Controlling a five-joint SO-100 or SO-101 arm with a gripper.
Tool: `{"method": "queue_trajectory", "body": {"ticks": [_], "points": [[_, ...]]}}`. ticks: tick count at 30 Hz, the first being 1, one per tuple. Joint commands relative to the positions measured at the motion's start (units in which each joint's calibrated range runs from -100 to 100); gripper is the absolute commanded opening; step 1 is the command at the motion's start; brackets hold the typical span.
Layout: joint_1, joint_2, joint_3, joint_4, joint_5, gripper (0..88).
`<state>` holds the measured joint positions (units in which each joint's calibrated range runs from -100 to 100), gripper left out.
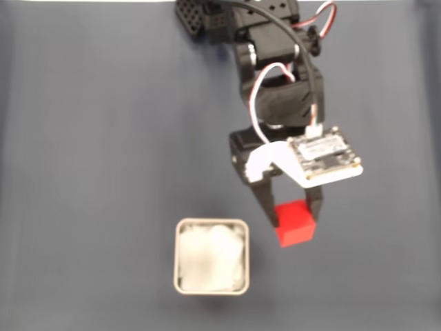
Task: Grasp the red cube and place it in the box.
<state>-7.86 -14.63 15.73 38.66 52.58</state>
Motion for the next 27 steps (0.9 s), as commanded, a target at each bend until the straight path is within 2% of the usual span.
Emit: {"method": "queue_trajectory", "body": {"ticks": [1, 27], "points": [[2.04, -3.04, -3.78, 0.19, 0.44, 10.9], [10.56, 7.79, -11.99, -0.38, -1.07, 10.2]]}}
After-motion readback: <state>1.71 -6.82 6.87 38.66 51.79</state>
